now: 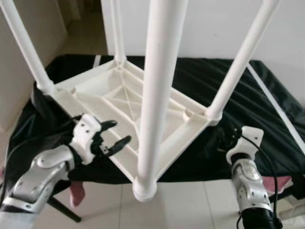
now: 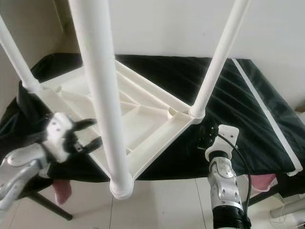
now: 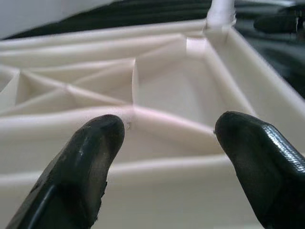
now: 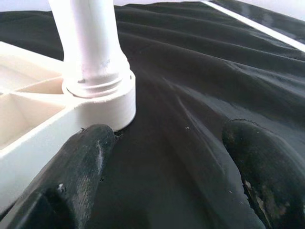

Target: Building children table

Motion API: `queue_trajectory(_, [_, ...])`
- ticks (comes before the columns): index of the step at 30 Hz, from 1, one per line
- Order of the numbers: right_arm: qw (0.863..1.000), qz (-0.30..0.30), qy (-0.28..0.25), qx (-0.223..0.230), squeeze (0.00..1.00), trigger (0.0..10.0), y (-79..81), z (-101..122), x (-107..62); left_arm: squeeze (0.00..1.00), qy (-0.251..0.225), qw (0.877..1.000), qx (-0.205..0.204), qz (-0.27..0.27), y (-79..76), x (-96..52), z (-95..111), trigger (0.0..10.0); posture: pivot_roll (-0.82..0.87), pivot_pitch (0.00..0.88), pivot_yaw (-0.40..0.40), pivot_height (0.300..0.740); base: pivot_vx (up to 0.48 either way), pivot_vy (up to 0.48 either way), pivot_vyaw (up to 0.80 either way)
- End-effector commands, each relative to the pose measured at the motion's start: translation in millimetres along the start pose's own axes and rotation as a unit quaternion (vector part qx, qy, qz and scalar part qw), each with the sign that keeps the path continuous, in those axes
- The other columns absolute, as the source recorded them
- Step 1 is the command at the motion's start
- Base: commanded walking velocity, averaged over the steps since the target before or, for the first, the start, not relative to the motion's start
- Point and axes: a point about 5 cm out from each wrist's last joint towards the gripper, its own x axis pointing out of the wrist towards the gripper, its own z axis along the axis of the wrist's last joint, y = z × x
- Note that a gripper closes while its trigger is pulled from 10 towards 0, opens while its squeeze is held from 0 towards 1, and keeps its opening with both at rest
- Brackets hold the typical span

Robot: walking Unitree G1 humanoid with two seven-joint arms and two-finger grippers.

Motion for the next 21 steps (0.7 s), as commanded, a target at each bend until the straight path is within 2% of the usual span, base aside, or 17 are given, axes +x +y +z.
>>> queue_trajectory(1, [1.000,-0.002,0.017,0.002,0.00,10.0,0.6,-4,2.3,0.00,0.005,0.983,0.005,-0.182,-17.7,-8.5,3,10.0,0.02,0.050,-0.033,0.740,0.000,0.000,0.00])
queue_trajectory(2, [1.000,-0.002,0.017,0.002,0.00,10.0,0.6,-4,2.3,0.00,0.005,0.983,0.005,-0.182,-17.7,-8.5,3,10.0,0.02,0.050,-0.033,0.740,0.000,0.000,0.00])
queue_trajectory(6, [0.999,0.025,0.046,-0.014,0.00,10.0,11.1,-6,20.6,0.00,0.049,0.982,0.014,-0.183,-12.3,-30.5,-4,10.0,0.05,0.041,-0.042,0.740,0.000,0.000,0.00])
queue_trajectory(11, [0.997,0.033,0.062,-0.021,0.00,10.0,12.2,-8,31.8,0.00,0.064,0.980,0.002,-0.191,-16.2,-39.0,-6,10.0,0.07,0.029,-0.039,0.740,0.000,0.000,0.00])
queue_trajectory(16, [0.997,0.036,0.060,-0.027,0.00,10.0,14.9,-4,39.5,0.00,0.075,0.978,0.008,-0.193,-19.5,-41.3,-9,10.0,0.07,0.021,-0.037,0.740,0.000,0.000,0.00])
queue_trajectory(21, [0.998,0.039,0.051,-0.023,0.00,10.0,21.3,5,49.5,0.00,0.070,0.979,0.030,-0.190,-19.1,-35.1,-9,10.0,0.07,0.013,-0.036,0.740,0.000,0.000,0.00])
